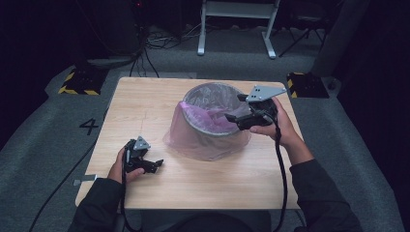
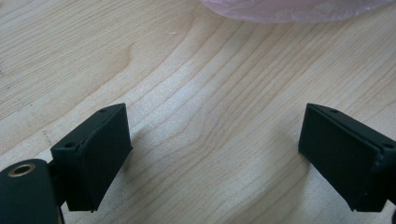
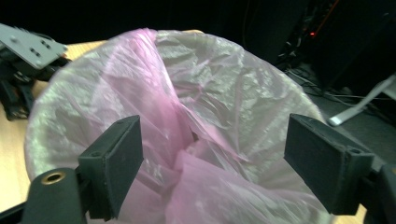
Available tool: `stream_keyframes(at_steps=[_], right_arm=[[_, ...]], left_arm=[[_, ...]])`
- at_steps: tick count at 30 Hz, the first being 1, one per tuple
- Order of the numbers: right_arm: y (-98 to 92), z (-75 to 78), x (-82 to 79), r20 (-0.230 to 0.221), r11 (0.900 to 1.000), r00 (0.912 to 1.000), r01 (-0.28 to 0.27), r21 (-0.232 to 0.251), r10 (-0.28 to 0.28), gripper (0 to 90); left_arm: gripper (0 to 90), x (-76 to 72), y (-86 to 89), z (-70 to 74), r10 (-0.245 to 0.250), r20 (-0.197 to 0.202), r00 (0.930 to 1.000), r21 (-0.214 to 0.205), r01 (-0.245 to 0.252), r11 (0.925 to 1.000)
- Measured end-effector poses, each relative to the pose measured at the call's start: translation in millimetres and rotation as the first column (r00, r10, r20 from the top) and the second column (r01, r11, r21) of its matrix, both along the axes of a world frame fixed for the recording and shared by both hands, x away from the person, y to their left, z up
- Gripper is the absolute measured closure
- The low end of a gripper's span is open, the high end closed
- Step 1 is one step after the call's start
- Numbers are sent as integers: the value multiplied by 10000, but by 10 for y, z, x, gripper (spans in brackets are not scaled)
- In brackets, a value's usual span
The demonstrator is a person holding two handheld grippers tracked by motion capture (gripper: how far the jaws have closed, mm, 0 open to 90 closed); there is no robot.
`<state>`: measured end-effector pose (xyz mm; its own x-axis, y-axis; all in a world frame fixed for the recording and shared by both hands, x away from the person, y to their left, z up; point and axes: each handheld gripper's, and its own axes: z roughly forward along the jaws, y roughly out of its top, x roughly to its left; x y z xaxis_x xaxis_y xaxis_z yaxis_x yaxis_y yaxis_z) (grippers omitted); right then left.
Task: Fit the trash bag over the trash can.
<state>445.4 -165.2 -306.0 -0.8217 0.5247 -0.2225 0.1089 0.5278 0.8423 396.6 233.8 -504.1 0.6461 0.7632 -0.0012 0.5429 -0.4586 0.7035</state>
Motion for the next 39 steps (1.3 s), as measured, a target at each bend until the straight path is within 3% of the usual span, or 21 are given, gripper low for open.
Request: stream_keyframes(at_steps=[22,32,39], right_arm=[[-154,65,-212,275,9982,9993,280,-533,-266,191],[-158,6,-307,518,9891,9973,587,-1354,-521,196],[-185,-31,-372,543,9880,9969,636,-1406,-564,198]], left_arm=[[91,1,0,0,-3,-6,10000,-3,3,10000],[90,2,0,0,-11,-10,10000,-6,11,10000],[91,1,0,0,-8,-7,10000,-3,8,10000]])
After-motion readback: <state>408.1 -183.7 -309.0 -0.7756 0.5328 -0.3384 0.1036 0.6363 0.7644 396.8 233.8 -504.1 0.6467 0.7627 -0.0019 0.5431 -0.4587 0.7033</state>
